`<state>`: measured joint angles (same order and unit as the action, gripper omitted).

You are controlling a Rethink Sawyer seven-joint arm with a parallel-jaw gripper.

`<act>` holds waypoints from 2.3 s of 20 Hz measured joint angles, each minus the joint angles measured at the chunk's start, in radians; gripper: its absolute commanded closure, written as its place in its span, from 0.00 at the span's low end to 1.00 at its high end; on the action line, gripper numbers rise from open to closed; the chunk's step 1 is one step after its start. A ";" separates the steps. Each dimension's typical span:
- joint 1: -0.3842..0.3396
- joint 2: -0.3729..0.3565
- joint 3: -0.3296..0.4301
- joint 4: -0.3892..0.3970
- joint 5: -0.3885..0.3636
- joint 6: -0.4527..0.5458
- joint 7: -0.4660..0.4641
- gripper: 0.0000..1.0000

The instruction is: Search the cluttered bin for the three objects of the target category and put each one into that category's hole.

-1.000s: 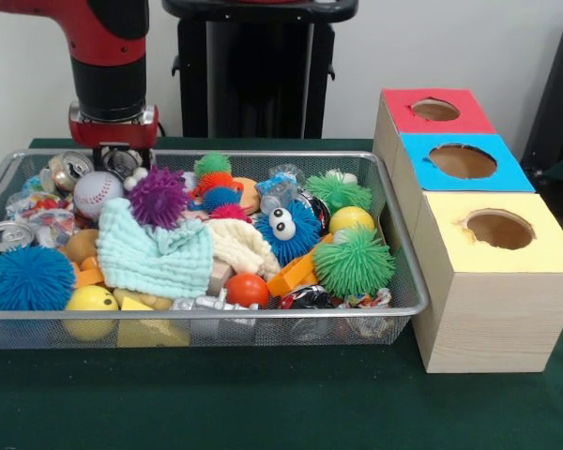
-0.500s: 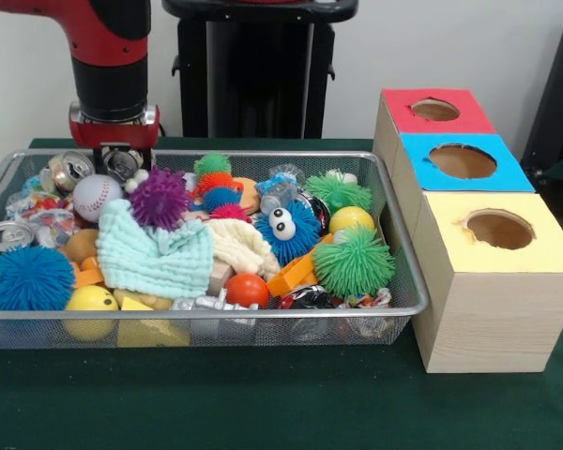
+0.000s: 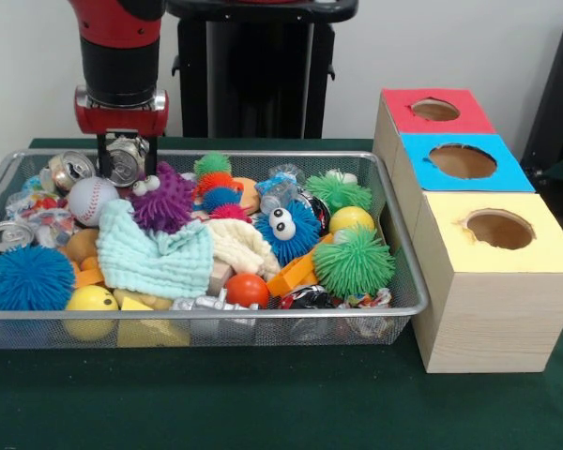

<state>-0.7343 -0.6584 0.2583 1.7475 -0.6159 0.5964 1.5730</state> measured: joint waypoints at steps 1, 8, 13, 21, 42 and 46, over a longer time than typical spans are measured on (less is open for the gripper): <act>0.002 -0.003 0.001 -0.001 0.000 0.004 0.000 0.00; 0.009 -0.040 0.016 -0.025 0.000 0.056 0.000 0.00; 0.009 -0.053 0.033 -0.064 0.000 0.086 0.000 0.00; 0.009 -0.055 0.039 -0.113 0.000 0.106 0.000 0.00; -0.036 0.061 0.069 -0.251 -0.008 0.106 0.000 0.00; -0.042 0.076 0.069 -0.251 -0.031 0.106 0.000 0.00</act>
<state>-0.7761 -0.5823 0.3271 1.4961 -0.6473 0.7022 1.5726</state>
